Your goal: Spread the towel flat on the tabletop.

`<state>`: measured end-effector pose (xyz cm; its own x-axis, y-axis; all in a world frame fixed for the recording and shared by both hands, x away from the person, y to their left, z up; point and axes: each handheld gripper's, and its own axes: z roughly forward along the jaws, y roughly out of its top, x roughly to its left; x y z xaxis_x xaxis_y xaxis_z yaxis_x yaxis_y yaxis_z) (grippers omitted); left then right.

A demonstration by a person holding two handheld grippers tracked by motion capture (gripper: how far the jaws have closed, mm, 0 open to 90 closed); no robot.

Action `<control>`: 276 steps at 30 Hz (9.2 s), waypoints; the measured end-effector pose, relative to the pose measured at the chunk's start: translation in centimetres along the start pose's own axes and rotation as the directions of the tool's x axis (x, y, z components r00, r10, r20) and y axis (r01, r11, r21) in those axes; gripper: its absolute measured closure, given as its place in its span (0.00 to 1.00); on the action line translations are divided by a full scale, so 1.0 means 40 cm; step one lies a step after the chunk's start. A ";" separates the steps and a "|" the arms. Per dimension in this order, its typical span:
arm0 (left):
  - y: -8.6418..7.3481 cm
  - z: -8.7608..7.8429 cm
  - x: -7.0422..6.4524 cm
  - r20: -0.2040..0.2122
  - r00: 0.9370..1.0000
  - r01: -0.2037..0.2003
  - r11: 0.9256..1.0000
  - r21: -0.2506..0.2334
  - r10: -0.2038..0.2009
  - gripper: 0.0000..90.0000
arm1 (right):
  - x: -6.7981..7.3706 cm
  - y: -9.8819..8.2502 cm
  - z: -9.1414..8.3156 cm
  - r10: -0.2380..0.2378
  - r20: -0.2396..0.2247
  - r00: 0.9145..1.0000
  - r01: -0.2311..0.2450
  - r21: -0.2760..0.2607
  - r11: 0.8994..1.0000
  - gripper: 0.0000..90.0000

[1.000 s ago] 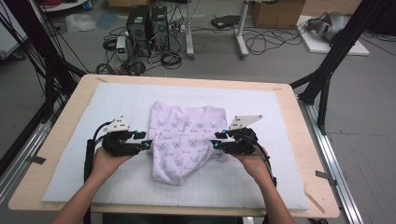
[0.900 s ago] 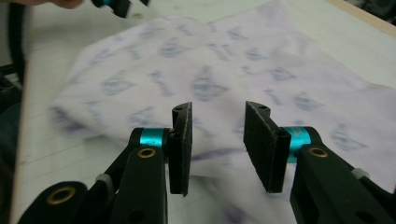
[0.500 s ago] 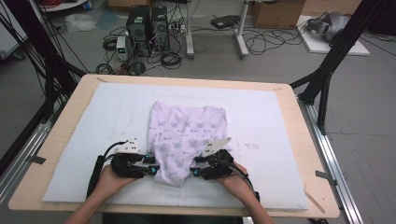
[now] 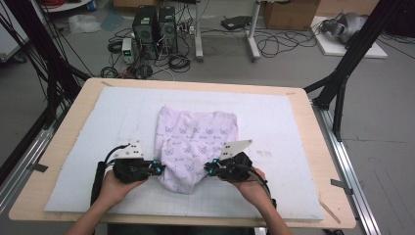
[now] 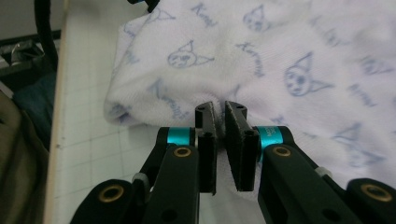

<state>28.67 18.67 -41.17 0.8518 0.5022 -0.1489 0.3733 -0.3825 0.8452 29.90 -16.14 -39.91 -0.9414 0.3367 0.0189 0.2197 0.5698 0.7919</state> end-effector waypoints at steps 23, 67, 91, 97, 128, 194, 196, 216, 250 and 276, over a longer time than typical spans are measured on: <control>0.121 0.124 0.147 -0.203 0.977 0.084 0.994 0.063 -0.069 0.96 | -0.226 0.038 -0.031 0.167 0.133 0.977 -0.171 0.013 0.985 0.95; 0.056 0.065 0.069 -0.125 0.992 -0.022 1.000 0.016 0.024 0.95 | -0.104 0.029 0.061 0.013 -0.005 1.000 -0.013 0.031 0.999 0.99; 0.044 0.090 0.044 -0.067 0.997 -0.033 0.999 -0.017 0.032 0.97 | -0.079 0.023 0.085 -0.018 0.006 1.000 0.018 0.021 1.000 0.93; 0.060 0.041 0.034 -0.088 0.995 -0.051 0.997 -0.055 0.046 0.98 | -0.054 0.022 0.008 -0.034 0.014 0.999 0.035 -0.013 0.999 0.93; 0.094 -0.177 0.005 -0.172 0.982 -0.092 0.990 -0.108 0.072 0.98 | 0.004 0.052 -0.036 -0.077 -0.038 0.996 0.076 -0.036 0.996 0.94; -0.030 -0.106 -0.029 -0.119 0.989 -0.080 0.995 0.060 0.086 0.94 | 0.051 -0.014 -0.102 -0.073 0.002 0.997 0.073 0.068 0.995 0.93; -0.030 -0.081 0.003 -0.140 0.987 -0.063 0.996 0.069 0.072 0.93 | 0.008 -0.018 -0.066 -0.063 0.031 0.998 0.059 0.105 0.993 0.93; -0.021 -0.088 0.056 -0.170 0.984 -0.041 0.998 0.048 0.048 0.71 | -0.048 -0.024 -0.077 0.009 0.063 0.998 -0.009 -0.006 1.000 0.76; -0.088 -0.181 -0.080 -0.064 0.992 -0.100 0.990 0.098 0.107 0.95 | 0.092 -0.076 -0.101 -0.066 -0.079 0.995 0.066 -0.004 0.998 0.99; -0.108 -0.021 -0.022 -0.026 0.991 -0.127 0.974 0.189 0.135 0.82 | 0.044 -0.125 0.006 -0.015 -0.148 0.989 0.037 0.148 0.988 0.79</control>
<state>25.98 20.52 -44.25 0.8844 0.4662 -0.0201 0.3244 -0.5833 0.7447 27.22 -18.23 -43.99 -0.9721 0.2136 0.0973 0.2202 0.6864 0.6931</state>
